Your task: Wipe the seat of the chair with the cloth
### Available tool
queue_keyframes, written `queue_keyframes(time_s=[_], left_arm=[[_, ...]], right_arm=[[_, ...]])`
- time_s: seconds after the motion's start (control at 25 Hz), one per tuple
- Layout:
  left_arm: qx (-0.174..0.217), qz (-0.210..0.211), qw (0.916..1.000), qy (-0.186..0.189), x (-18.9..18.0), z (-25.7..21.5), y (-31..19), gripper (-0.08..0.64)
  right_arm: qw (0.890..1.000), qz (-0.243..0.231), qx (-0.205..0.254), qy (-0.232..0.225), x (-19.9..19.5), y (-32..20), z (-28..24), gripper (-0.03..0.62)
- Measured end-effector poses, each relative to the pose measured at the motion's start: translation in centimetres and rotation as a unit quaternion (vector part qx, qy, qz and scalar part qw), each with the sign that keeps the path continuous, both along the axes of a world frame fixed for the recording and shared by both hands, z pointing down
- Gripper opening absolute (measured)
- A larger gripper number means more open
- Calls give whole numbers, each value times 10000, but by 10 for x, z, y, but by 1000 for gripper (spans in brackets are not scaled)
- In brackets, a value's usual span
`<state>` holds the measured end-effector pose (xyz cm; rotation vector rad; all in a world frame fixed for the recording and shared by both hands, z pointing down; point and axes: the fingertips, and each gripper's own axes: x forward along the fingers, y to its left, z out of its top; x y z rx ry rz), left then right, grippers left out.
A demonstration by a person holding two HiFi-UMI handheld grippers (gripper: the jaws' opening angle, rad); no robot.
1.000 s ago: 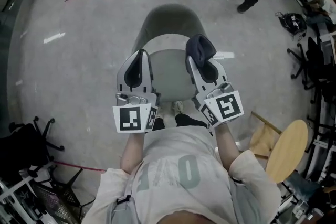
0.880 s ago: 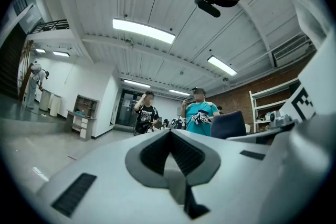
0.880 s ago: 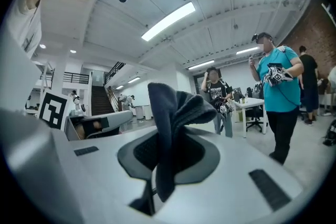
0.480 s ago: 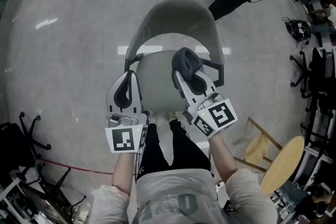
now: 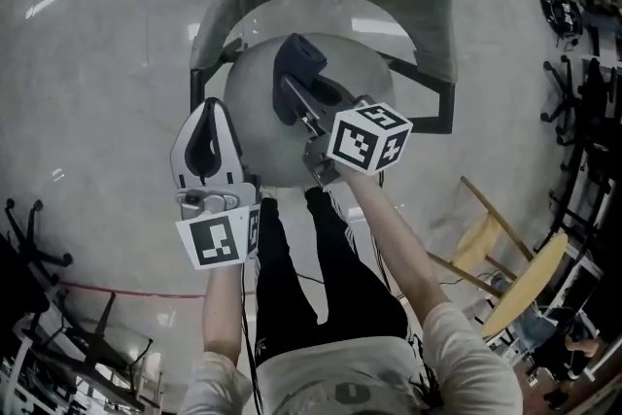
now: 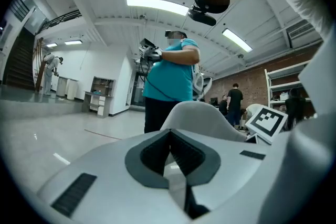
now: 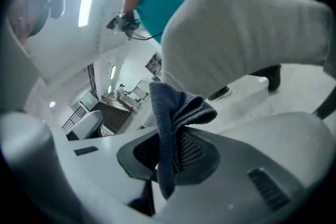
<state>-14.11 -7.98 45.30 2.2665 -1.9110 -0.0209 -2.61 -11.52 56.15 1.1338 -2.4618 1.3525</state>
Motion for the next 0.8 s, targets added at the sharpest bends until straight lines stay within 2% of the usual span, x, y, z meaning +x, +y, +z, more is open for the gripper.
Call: queue_keyframes(time_s=[0.12,0.32,0.44,0.56,0.72,0.8], left_arm=[[-186,32,9998,100,3,30,-3,15],[-245,199,9995,11,14,44,-4,15],[-240,102,9996,67,11,46,-3,15],[-296,65,9991,303,13,48,-5,15],[-272,177,9989,343,20,48,-4,15],[-265,178,9988,381,23,49,-2,14]], right_arm=[[9991,-4,-415,-59,-9,-11,37,49],[9949,-140,-982,-190,-37,-20,78,49],[9891,-296,-1376,-436,-63,-20,92,49],[9816,-325,-1794,-573,-78,-23,111,49],[9730,-382,-2202,-580,-93,-27,135,49],[9715,-498,-2274,-438,-99,-30,143,49]])
